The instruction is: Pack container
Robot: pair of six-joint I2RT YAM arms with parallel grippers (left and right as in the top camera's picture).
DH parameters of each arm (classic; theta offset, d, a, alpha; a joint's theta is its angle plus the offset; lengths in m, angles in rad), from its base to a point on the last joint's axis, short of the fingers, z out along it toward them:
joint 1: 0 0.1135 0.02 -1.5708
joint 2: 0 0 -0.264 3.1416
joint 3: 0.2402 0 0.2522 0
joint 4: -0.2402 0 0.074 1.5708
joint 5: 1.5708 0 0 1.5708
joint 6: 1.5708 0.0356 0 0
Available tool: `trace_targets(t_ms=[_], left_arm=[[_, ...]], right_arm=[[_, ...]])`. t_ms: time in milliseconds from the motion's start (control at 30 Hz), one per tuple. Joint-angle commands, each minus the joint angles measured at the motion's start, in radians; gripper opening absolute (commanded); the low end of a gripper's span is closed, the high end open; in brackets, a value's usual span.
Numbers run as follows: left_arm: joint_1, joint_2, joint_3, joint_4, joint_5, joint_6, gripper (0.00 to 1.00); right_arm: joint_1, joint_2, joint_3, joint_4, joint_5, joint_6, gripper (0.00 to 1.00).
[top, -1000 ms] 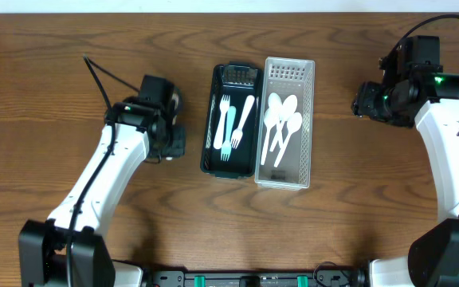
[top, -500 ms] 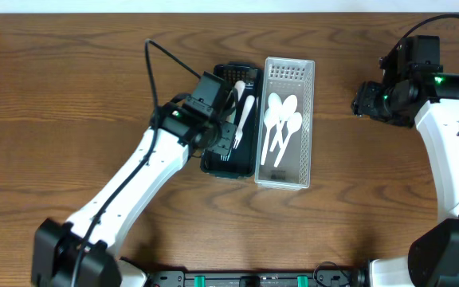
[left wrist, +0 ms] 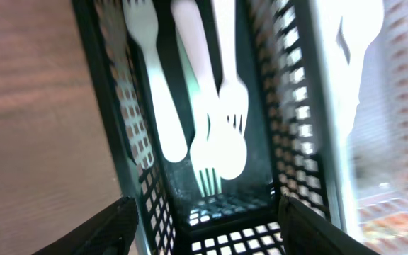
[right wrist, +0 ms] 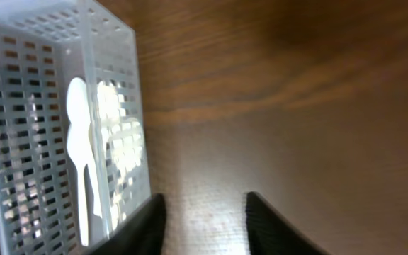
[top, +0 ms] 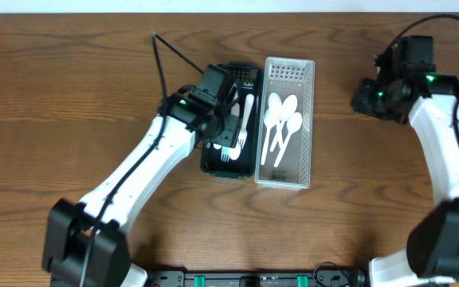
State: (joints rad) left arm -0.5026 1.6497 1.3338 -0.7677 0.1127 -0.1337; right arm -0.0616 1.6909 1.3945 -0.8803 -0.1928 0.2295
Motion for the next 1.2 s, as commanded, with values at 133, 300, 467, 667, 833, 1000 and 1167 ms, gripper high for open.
trace_targets(t_ms=[133,300,467,667,833,1000,1167], left_arm=[[0.064,-0.154,0.047,-0.047,-0.055,-0.002,0.66],[0.167,-0.217,0.047,-0.146,-0.103,0.001,0.69],[0.278,-0.267,0.047,-0.194,-0.103,0.007,0.69],[0.386,-0.349,0.047,-0.212,-0.103,0.012,0.74],[0.437,-0.437,0.047,-0.230,-0.103,0.081,0.74],[0.441,-0.556,0.047,-0.251,-0.106,0.142,0.74],[0.441,-0.691,0.047,-0.304,-0.129,0.142,0.71]], right_arm=[[0.021,0.200,-0.016,0.102,-0.278,0.002,0.17],[0.064,0.290,-0.016,0.177,-0.372,0.002,0.21],[0.100,0.301,-0.016,0.244,-0.399,0.001,0.24],[0.090,0.293,-0.009,0.264,-0.415,0.001,0.23],[0.007,0.197,0.014,0.239,-0.418,-0.054,0.24],[-0.041,-0.047,0.034,0.150,-0.378,-0.211,0.27],[-0.047,-0.362,0.034,0.109,-0.233,-0.323,0.31]])
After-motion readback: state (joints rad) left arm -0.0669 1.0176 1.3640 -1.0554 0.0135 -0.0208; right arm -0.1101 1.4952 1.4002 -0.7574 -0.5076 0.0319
